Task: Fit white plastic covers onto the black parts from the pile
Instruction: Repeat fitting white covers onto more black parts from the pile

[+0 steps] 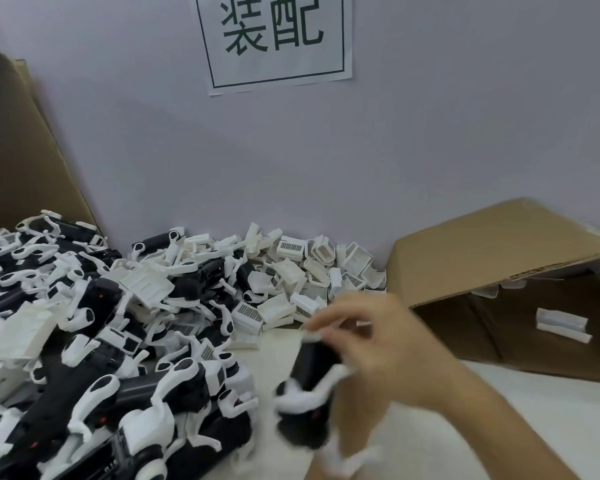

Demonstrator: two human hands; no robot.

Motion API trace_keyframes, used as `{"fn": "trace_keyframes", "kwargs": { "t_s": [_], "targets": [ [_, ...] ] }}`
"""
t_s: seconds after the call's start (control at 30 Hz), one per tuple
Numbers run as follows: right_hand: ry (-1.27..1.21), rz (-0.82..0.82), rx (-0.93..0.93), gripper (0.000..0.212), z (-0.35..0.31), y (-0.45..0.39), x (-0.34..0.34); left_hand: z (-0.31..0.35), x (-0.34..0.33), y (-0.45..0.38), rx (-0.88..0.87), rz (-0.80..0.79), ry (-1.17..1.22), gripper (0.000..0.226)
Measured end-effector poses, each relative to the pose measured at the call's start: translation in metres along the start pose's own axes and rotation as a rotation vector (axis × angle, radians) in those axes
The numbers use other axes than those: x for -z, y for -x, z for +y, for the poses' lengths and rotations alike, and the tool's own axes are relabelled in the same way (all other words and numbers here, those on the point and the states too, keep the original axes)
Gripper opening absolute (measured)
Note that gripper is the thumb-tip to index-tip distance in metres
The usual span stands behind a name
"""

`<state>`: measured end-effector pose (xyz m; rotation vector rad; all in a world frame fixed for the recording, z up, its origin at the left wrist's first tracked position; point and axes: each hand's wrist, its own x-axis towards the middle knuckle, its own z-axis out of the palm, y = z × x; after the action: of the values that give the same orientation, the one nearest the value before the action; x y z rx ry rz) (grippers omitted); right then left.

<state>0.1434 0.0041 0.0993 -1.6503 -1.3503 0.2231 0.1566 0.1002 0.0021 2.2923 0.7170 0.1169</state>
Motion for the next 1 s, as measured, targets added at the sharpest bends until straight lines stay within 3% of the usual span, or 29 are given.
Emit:
{"fn": "trace_keyframes", "kwargs": {
  "t_s": [0.1, 0.23, 0.27, 0.37, 0.47, 0.63, 0.73, 0.83, 1.0],
  "targets": [
    [-0.146, 0.311, -0.040, 0.030, 0.033, -0.001, 0.034, -0.001, 0.002, -0.010, 0.168, -0.159, 0.418, 0.018],
    [-0.400, 0.469, -0.186, 0.034, 0.079, 0.005, 0.043, 0.008, 0.017, -0.004, 0.357, -0.389, 1.085, 0.022],
    [-0.483, 0.480, -0.239, 0.033, 0.088, 0.006, 0.041, 0.009, 0.016, 0.003, 0.328, -0.407, 1.204, 0.031],
    [-0.670, 0.483, -0.329, 0.032, 0.110, 0.010, 0.023, 0.003, 0.009, 0.016, 0.213, -0.201, 1.466, 0.049],
    [-0.729, 0.467, -0.345, 0.031, 0.121, 0.013, 0.005, -0.001, 0.012, 0.021, 0.122, -0.213, 1.491, 0.042],
    [-0.404, 0.704, -0.216, 0.032, 0.125, 0.020, -0.022, -0.011, 0.015, 0.021, 0.111, -0.139, 1.481, 0.031],
    [-0.291, 0.701, -0.123, 0.039, 0.123, 0.024, -0.028, -0.014, 0.023, 0.019, 0.193, -0.105, 1.491, 0.033],
    [-0.275, 0.683, -0.121, 0.040, 0.123, 0.024, -0.028, -0.021, 0.033, 0.016, 0.166, -0.091, 1.600, 0.035],
    [-0.149, 0.636, -0.145, 0.034, 0.125, 0.024, -0.030, -0.025, 0.032, 0.007, 0.213, 0.252, 1.655, 0.028]
  ]
}}
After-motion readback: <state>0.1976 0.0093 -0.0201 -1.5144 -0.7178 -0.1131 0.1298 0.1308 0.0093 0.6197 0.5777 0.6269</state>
